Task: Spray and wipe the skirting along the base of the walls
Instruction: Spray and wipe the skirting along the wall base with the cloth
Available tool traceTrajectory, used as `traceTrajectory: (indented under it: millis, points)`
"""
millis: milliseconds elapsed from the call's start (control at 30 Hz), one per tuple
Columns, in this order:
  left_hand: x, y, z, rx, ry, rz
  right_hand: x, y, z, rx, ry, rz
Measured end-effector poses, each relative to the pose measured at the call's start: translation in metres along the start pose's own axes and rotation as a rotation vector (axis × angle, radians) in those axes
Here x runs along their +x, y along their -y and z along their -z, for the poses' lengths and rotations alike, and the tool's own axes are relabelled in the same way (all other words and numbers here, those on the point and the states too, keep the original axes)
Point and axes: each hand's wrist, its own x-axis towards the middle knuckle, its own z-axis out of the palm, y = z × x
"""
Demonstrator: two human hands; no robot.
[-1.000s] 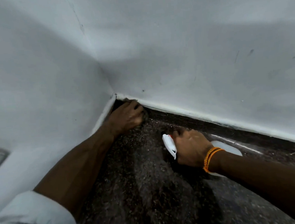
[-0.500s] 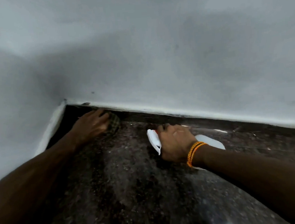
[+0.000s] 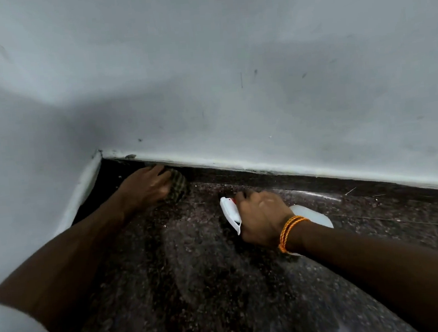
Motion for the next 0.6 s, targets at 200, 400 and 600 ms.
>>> traceTrajectory:
  millis: [200, 400, 600]
  points:
    - [-0.05, 0.037, -0.007, -0.084, 0.049, 0.276, -0.004, 0.008, 0.004, 0.025, -0.06, 0.035]
    - [-0.047, 0.031, -0.015, -0.168, 0.088, 0.378, -0.009, -0.003, 0.001, 0.028, -0.063, 0.046]
    - [0.012, -0.011, 0.014, -0.012, 0.013, 0.036, -0.003, -0.015, -0.008, 0.051, -0.031, -0.015]
